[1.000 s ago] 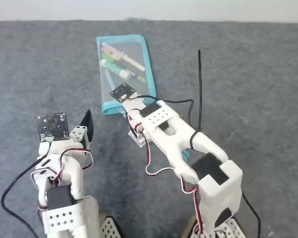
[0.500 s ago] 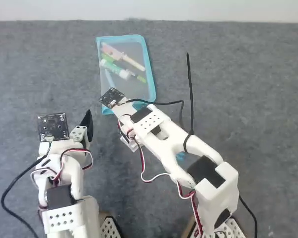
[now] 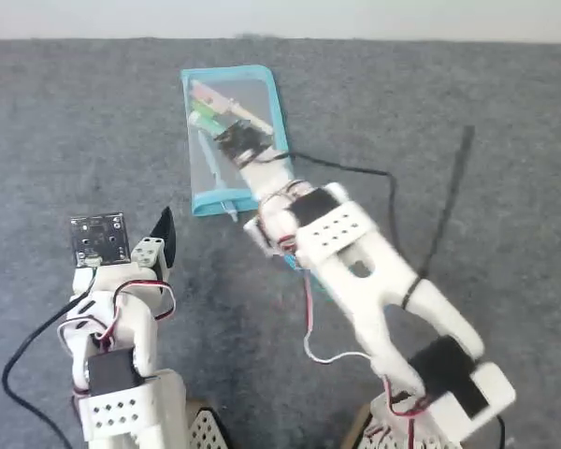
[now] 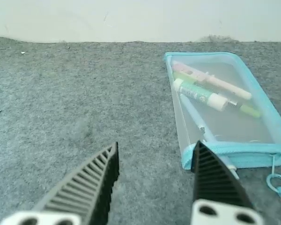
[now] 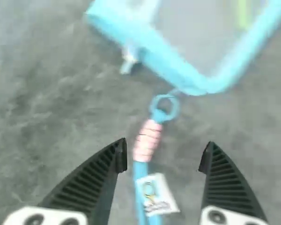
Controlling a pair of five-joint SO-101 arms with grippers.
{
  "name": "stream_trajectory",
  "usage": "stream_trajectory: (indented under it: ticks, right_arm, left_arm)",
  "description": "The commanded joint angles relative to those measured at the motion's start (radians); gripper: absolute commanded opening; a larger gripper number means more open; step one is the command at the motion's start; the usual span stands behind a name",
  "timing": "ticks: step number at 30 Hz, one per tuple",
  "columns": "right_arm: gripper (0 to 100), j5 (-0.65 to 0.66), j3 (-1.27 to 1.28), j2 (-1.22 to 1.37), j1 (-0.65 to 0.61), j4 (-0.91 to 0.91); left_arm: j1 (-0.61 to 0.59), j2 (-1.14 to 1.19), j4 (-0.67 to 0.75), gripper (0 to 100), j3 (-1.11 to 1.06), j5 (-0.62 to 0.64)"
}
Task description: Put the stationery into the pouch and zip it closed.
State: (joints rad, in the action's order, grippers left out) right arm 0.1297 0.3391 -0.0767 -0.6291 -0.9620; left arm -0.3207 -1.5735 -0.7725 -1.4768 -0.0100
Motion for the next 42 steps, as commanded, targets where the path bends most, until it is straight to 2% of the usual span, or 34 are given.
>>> stream_trajectory:
  ticks: [1,9,15,25,29,42]
  right_arm:
    - [24.8,0.000,0.003,-0.099,0.065,0.004]
    - [24.8,0.000,0.060,-0.099,0.071,0.025]
    - [24.8,0.000,0.152,-0.108,0.073,0.025]
    - [24.8,-0.017,0.161,-0.099,0.067,0.018]
    - [24.8,-0.066,0.161,-0.099,0.067,0.016]
    - [24.8,-0.064,0.215,-0.099,0.065,0.058]
  left_arm:
    - [-0.003,-0.011,0.034,24,0.002,0.008]
    - [-0.008,-0.012,0.035,24,-0.012,0.008]
    - [-0.008,-0.012,0.091,24,-0.048,0.008]
    - [-0.008,-0.012,0.092,24,-0.067,0.014]
    - [-0.008,-0.009,0.091,24,-0.068,0.014]
    - [-0.008,-0.012,0.092,24,-0.076,0.015]
